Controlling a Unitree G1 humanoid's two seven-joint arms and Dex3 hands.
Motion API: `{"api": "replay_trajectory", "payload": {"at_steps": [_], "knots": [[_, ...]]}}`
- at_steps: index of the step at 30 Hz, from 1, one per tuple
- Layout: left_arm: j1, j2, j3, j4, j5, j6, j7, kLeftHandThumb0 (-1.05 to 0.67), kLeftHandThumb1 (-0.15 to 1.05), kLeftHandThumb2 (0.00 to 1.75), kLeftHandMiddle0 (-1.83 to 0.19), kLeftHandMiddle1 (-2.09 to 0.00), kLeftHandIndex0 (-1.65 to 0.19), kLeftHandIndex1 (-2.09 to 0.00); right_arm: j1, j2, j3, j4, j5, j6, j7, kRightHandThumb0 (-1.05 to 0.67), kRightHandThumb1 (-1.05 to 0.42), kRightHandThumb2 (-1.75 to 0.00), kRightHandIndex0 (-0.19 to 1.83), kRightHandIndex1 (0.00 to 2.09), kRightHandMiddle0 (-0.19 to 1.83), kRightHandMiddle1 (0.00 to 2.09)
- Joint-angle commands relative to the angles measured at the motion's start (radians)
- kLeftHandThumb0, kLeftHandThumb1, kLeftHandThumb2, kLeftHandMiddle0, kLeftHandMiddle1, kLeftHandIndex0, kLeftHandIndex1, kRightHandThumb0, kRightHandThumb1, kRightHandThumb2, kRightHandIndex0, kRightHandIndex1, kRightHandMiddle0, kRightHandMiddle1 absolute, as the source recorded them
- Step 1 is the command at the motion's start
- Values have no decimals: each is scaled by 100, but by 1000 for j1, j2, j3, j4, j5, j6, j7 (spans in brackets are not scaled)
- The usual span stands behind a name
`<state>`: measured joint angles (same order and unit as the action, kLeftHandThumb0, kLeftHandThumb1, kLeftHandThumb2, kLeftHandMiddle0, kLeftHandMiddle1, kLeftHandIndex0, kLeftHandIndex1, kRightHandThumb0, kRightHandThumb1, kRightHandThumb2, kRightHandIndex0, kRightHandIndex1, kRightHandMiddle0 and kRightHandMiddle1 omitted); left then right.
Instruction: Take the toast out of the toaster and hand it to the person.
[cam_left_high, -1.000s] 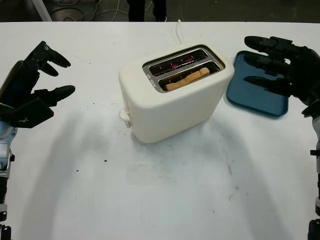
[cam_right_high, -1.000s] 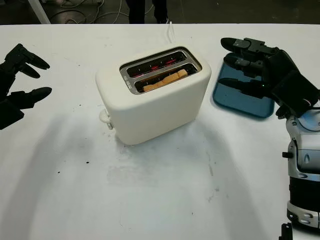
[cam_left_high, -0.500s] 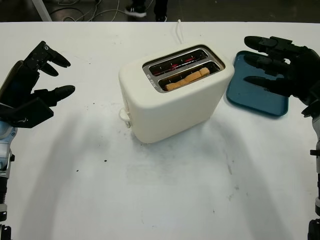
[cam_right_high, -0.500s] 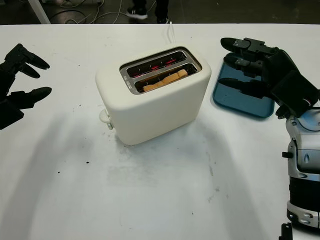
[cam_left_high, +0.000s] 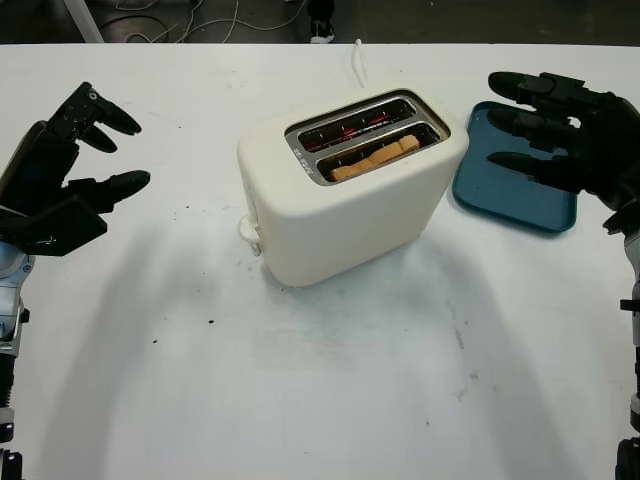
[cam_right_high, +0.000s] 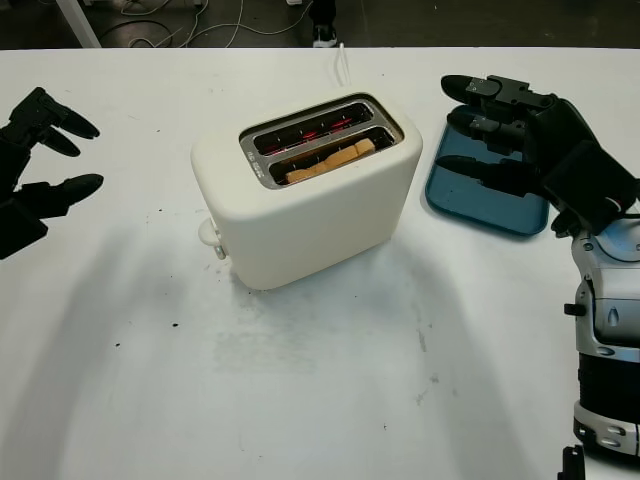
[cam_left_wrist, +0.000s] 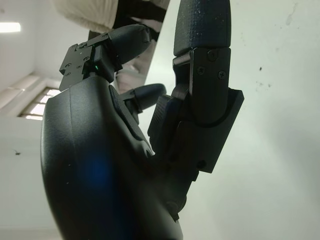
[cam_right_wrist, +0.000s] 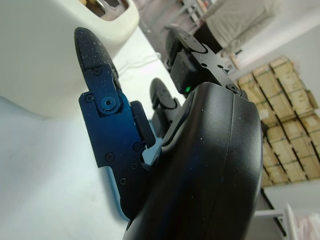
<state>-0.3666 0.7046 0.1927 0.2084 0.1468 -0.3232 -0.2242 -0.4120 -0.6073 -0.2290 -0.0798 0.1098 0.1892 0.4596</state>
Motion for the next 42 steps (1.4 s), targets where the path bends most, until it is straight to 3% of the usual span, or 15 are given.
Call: {"api": "replay_trajectory", "payload": {"at_steps": [1, 42], "knots": [[2, -1, 3, -1, -7, -3, -4, -105, 92, 43, 0, -169, 0, -154, 0, -6, 1, -16, 3, 12, -5, -63, -79, 0, 55, 0, 53, 0], [5, -1, 4, -3, -6, -1, -3, -105, 92, 44, 0, -169, 0, -153, 7, -7, -4, -27, 2, 25, -12, -66, -80, 0, 55, 0, 53, 0]]}}
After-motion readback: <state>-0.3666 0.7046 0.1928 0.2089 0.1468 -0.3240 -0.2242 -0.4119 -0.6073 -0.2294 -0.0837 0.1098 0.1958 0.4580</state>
